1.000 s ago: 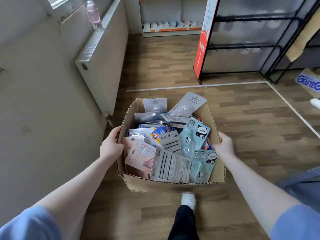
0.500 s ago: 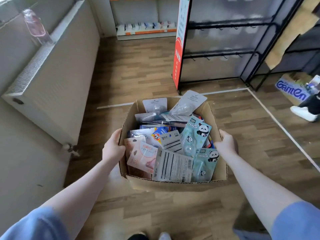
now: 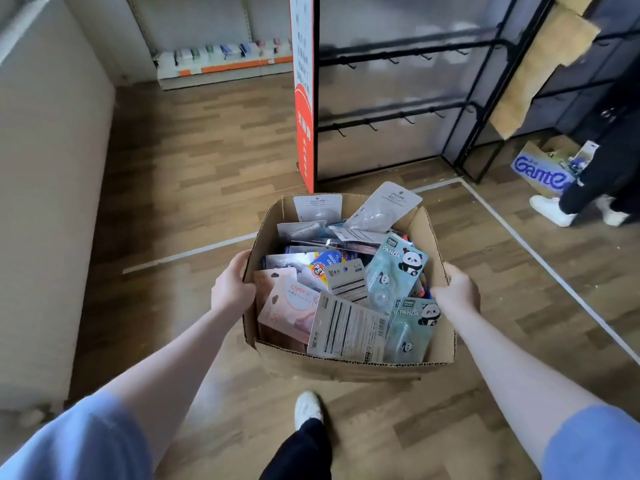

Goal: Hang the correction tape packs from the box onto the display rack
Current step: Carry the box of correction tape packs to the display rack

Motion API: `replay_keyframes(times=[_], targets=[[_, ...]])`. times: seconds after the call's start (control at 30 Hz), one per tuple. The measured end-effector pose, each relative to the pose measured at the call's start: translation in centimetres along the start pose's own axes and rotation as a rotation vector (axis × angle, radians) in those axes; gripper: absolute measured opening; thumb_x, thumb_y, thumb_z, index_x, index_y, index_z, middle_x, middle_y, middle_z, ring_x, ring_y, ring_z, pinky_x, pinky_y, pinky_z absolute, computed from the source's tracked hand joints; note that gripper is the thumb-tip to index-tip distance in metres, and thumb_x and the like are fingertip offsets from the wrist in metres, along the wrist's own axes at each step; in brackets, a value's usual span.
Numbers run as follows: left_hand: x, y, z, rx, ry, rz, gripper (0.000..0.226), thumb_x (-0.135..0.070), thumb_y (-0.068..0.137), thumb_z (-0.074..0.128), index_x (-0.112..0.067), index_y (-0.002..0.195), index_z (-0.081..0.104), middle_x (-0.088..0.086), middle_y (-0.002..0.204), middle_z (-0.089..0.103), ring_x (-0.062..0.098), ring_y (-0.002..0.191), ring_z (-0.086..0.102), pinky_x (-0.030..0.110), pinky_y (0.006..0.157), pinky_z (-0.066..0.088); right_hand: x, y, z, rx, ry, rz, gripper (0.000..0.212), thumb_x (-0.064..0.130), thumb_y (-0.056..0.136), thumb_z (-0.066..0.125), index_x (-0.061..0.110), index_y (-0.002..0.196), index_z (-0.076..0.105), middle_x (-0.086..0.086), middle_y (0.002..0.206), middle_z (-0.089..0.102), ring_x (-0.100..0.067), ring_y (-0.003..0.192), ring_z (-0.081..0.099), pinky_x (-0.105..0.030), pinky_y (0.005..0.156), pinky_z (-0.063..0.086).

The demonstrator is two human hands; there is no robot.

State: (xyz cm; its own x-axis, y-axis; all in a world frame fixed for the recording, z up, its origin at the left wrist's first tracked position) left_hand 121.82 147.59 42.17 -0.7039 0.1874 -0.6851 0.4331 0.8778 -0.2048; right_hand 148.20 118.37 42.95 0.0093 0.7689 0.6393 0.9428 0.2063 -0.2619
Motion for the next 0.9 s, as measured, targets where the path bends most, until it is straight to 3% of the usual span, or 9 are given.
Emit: replay_keyframes(times=[0.13,0.27,0.47,0.6,0.9], targets=[[-4.7,6.7,1.4,0.037,0.043,-0.006,0.063,-0.003,0.08,0.043,-0.038,0.132,0.042,0.001,0.117,0.061,0.028,0.103,0.054,0.028,0.077,0.042,3.2,5.4,-0.4,-0.03,0.001,0.045,0.058,-0.004,0.085,0.05,0.017,0.139,0.044,-0.007,0.138,0.05,-0.031,0.113,0.053,-0.029,0.08,0.041],[-9.0,12.1,2.8,0.051,0.049,0.0,0.061,-0.006,0.081,0.046,-0.038,0.132,0.041,0.003,0.119,0.06,0.03,0.102,0.055,0.035,0.082,0.049,6.1,10.8,-1.5,-0.032,0.056,0.047,0.059,-0.003,0.085,0.051,0.016,0.141,0.041,-0.008,0.14,0.048,-0.031,0.116,0.052,-0.033,0.088,0.043],[-16.1,18.3,6.6,0.021,0.081,0.024,0.063,-0.003,0.08,0.046,-0.036,0.133,0.042,0.005,0.111,0.063,0.028,0.094,0.054,0.029,0.073,0.041,7.8,20.6,-3.3,-0.032,0.064,0.025,0.06,-0.005,0.085,0.051,0.016,0.141,0.041,-0.007,0.14,0.048,-0.028,0.118,0.051,-0.027,0.084,0.042],[-20.5,21.9,11.6,-0.007,0.067,-0.022,0.063,-0.004,0.079,0.045,-0.038,0.132,0.042,0.006,0.109,0.063,0.029,0.096,0.054,0.029,0.074,0.041,7.6,29.7,-4.6,-0.001,0.048,-0.009,0.061,-0.004,0.084,0.051,0.018,0.14,0.042,-0.005,0.14,0.048,-0.029,0.118,0.052,-0.03,0.088,0.044],[-32.5,26.7,25.5,-0.049,-0.002,-0.179,0.064,-0.005,0.077,0.045,-0.04,0.131,0.042,0.005,0.107,0.064,0.032,0.093,0.057,0.035,0.076,0.049,8.0,51.6,-11.3,0.098,-0.053,-0.076,0.062,-0.004,0.084,0.048,0.022,0.14,0.042,-0.005,0.138,0.05,-0.029,0.11,0.056,-0.026,0.078,0.044]])
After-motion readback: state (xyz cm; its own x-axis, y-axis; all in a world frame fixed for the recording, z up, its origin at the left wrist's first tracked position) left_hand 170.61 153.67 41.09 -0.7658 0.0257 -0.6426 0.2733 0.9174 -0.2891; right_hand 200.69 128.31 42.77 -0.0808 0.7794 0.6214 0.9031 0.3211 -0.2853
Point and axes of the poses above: each hand's wrist, its own y-axis towards the middle knuckle, its own z-axis out of the palm, x = y × z, the point moved 6 cm from there along y, towards the middle knuckle
